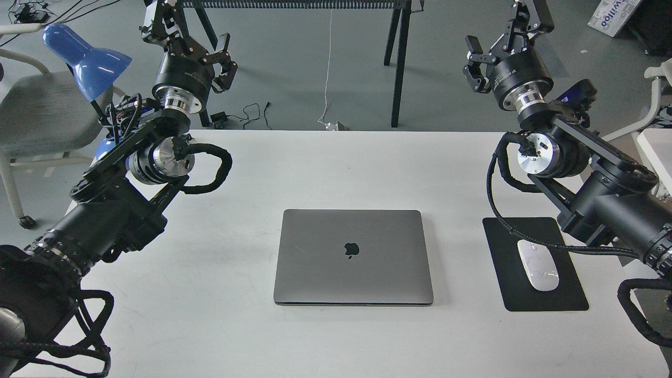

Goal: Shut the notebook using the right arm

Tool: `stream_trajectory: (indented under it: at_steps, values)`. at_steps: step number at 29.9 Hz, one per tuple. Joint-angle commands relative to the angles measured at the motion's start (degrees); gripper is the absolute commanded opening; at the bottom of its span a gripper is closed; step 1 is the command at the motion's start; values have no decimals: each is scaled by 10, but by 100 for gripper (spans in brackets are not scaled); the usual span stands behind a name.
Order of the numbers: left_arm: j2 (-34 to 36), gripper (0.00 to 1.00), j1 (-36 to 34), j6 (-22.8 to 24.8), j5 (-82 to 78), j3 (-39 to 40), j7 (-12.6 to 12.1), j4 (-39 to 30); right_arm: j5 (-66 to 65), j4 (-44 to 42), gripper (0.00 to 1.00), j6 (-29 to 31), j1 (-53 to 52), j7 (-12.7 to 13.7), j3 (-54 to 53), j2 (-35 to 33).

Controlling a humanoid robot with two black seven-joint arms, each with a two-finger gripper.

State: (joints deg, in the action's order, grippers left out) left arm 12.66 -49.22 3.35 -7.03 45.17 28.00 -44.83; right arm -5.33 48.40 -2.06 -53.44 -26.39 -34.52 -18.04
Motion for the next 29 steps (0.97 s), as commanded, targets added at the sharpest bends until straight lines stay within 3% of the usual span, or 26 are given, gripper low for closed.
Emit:
stream_trajectory:
  at_steps: [1, 29]
  values:
    - [0, 100, 0, 0, 0, 0, 0, 0, -1, 1, 100, -1, 0, 0, 2, 1]
    - [0, 100, 0, 0, 0, 0, 0, 0, -3, 5, 100, -18, -2, 0, -2, 4]
